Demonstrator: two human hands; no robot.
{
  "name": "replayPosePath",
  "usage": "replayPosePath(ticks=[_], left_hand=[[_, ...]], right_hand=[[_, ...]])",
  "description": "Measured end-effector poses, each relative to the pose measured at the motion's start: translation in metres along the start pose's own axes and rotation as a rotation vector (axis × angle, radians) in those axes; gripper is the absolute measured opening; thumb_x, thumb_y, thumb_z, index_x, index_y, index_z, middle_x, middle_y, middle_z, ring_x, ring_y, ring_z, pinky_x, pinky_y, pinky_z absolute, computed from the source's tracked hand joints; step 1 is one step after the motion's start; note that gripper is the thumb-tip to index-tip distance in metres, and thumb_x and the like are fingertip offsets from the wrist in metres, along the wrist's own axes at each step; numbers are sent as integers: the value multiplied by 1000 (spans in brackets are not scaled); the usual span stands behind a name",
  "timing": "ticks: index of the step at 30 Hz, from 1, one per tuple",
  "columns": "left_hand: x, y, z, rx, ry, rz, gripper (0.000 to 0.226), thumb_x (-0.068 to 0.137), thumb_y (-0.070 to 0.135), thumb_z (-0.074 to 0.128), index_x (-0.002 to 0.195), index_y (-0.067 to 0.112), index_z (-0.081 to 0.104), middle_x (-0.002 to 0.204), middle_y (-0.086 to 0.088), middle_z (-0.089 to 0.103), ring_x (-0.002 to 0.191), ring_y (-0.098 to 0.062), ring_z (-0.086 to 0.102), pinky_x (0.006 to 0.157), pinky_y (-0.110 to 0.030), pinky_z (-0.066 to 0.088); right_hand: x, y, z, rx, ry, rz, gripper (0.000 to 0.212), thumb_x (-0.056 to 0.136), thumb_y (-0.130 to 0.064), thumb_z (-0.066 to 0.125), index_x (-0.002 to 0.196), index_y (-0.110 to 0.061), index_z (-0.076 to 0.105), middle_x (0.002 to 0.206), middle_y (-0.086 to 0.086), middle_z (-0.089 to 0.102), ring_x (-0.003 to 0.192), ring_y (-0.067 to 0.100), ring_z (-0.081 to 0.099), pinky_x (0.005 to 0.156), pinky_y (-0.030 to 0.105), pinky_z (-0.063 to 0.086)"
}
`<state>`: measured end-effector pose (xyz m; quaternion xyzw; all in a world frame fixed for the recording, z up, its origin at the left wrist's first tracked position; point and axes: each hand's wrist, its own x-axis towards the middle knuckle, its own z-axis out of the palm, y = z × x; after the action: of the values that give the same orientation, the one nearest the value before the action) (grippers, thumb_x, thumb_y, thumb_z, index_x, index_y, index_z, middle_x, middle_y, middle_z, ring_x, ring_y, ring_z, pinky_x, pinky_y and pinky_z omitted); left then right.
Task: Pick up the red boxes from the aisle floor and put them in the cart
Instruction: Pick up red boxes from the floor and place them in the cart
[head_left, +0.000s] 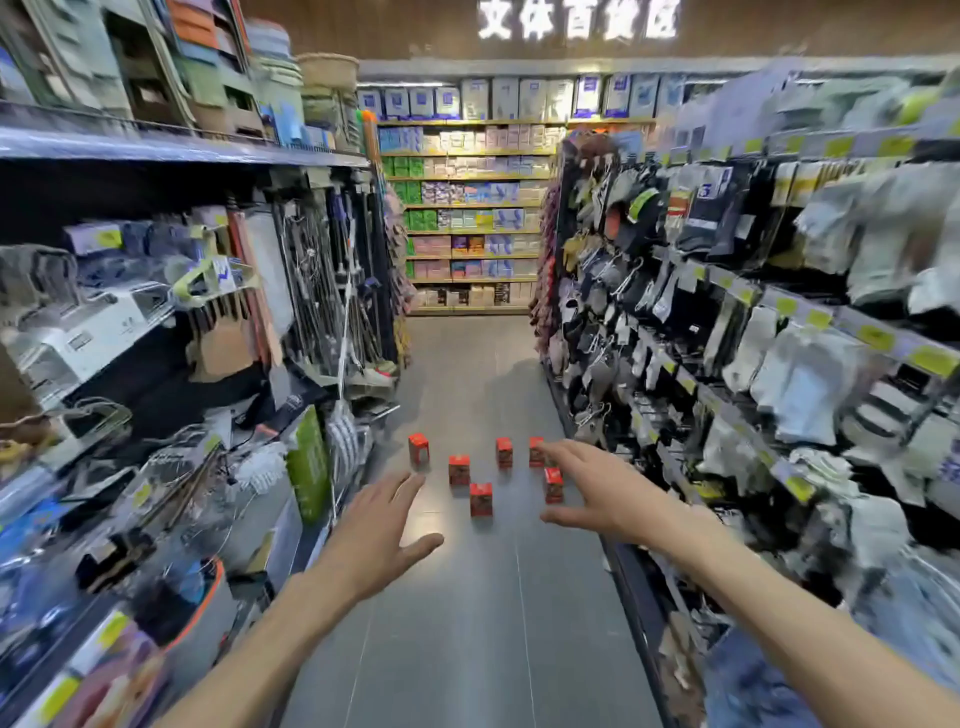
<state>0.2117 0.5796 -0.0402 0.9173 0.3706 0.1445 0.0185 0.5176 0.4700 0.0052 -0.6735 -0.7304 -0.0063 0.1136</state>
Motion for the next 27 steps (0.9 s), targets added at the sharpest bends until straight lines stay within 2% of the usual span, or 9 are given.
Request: replayPosePath(ticks=[4,8,12,20,23,27], left_hand=[[89,-44,29,-9,20,12,95,78,77,31,150,15,33,154,-7,36,140,-27,35,114,-38,28],[178,-92,50,-12,-6,10,99,76,79,24,153,16,27,159,-6,28,147,-24,23,119,-36,20],[287,-135,67,-3,-21,55,87,87,70,46,153,17,26,158,-6,29,146,-24,24,119,-35,20],[483,-185,130,-25,-39,113,82,87,58,59,151,18,29,154,-4,35,140,-26,35,115,-41,29],[566,-207,164,-24,-57,116,84,85,61,58,152,19,26,155,-7,34,141,-27,34,116,-44,29],[678,-233,200,-36,-92,91,89,82,68,50,152,19,26,156,-8,33,142,-27,33,115,-43,30]], right_hand=[[79,48,12,-5,15,25,89,81,-61,65,152,-21,29,144,3,48,128,21,49,106,35,40],[161,90,17,1,3,51,89,84,-54,68,154,-19,25,150,2,42,134,18,42,108,26,33],[245,141,15,6,33,90,90,84,-54,69,154,-18,26,153,0,38,138,16,38,109,23,29],[401,266,45,47,20,158,90,83,-52,70,154,-21,26,151,4,41,138,20,39,112,29,30],[471,319,65,51,10,143,90,82,-50,71,154,-18,26,153,5,40,140,23,39,114,31,30],[564,395,80,68,-12,135,93,81,-57,69,154,-20,24,155,3,37,141,22,38,115,36,34]])
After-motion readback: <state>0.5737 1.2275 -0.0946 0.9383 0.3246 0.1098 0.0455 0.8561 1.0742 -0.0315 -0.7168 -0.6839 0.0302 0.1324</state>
